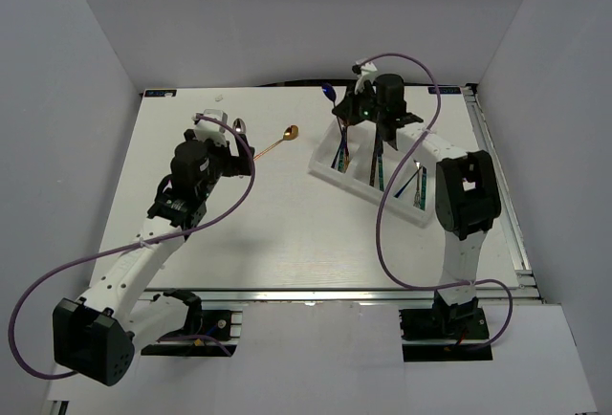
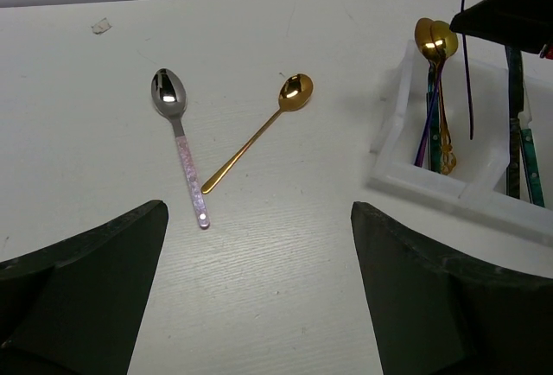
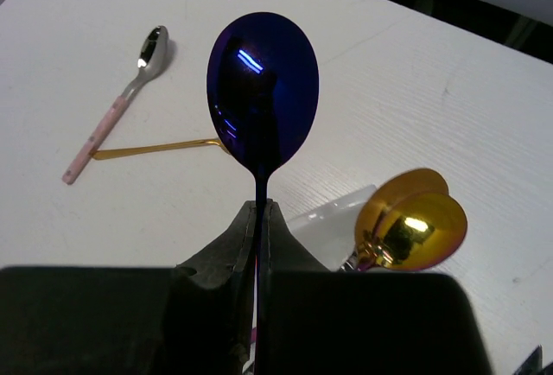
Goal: Sort the eating utensils into containers
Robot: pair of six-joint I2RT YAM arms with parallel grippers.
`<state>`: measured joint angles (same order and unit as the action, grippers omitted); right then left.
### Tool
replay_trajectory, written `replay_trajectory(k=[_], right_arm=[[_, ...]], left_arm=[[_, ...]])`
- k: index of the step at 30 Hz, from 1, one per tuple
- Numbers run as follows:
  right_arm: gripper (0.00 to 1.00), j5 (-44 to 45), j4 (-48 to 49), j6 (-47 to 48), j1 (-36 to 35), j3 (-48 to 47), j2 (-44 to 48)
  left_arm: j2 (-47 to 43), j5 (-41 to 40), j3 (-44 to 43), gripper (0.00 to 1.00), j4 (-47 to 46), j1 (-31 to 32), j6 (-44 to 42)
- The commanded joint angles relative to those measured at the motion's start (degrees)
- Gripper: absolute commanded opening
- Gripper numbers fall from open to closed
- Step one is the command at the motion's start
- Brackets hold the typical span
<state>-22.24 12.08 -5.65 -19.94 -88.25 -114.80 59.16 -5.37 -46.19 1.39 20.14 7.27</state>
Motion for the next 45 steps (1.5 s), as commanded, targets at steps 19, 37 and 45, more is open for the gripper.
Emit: replay_trajectory(k=[19,37,45], right_arm=[[0.01,7.7,18.8,-5.1,1.7,16.5,5.6],[0.3,6.0,18.7,-6.1,2.1,18.5,9.3],[0.43,-17.8,-5.9,12.6,2.0,7.1,13.6]], left_arm=[[0.2,0.2,0.3,0.98,0.0,0.0,-0.5],[0.3,-0.2,0.2,0.98,0.2,0.1,-0.8],[3.6,-0.1,-1.0,0.98,2.1,-0.1,-0.2]])
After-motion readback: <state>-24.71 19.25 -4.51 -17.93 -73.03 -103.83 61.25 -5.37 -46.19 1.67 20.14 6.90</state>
